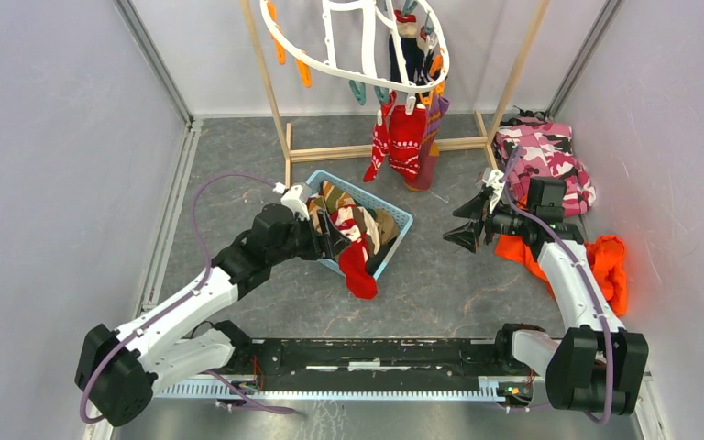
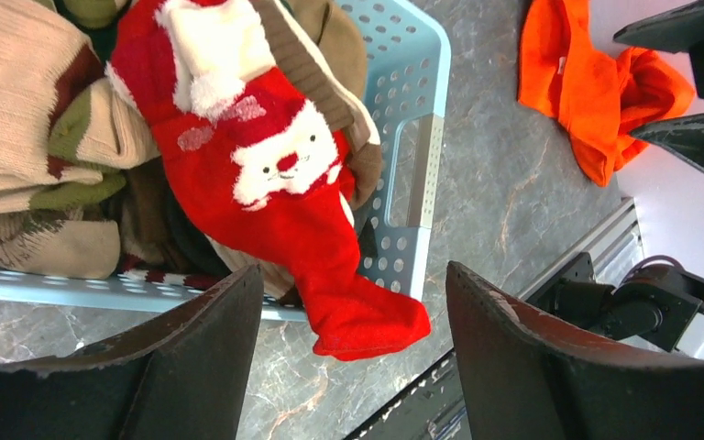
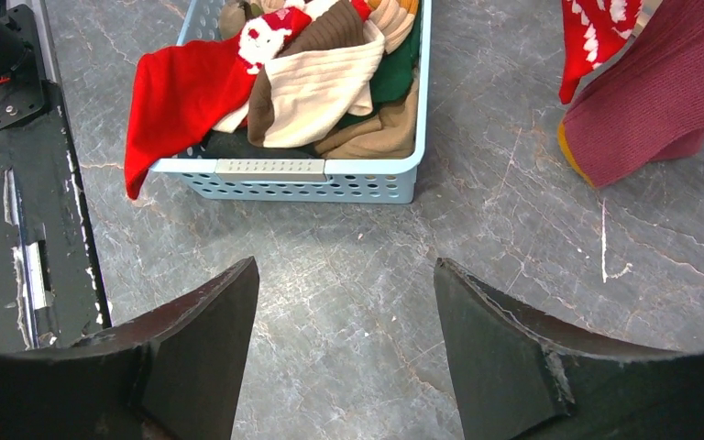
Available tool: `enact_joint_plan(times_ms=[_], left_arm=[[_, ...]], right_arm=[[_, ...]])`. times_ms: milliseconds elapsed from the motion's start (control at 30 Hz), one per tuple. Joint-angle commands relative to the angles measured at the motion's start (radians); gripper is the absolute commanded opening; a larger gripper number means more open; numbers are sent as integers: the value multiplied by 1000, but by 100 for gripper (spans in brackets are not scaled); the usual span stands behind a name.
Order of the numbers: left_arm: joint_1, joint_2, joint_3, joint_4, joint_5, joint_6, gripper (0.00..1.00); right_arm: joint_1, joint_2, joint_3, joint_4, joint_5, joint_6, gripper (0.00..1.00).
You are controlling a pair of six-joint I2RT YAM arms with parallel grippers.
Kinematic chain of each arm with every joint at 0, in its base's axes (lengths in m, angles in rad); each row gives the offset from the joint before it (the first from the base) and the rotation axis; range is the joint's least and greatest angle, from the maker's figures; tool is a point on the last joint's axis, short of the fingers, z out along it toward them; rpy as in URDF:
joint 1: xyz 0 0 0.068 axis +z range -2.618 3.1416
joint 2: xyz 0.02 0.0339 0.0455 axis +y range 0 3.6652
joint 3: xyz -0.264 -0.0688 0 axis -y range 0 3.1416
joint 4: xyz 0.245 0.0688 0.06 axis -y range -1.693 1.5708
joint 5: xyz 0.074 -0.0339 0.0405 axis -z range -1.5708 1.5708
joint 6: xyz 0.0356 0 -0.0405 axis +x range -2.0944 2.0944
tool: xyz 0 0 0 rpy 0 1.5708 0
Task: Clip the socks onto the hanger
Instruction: Pick up the sock from the bin.
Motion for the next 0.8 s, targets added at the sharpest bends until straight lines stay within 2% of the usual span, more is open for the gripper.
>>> enact_joint_plan(times_ms=[0,67,200,667,767], left_arm=[[4,27,14,-22,48,-60,77],[4,45,22,-37,65,-77,70],[3,99,63,-96,96,-88,66],[-4,294,214,-228,8,-28,64],[-7,320,225,-238,4,-33,60]], right_arm=[[-6,-25,-4,27,-10,-7,76],[-6,-33,-11,28,-7,-8,76],[-5,-41,-15,29,5,-12,76],[-11,-30,-9,27,-2,-9,76],[-13,-30,-9,28,-1,-9,76]])
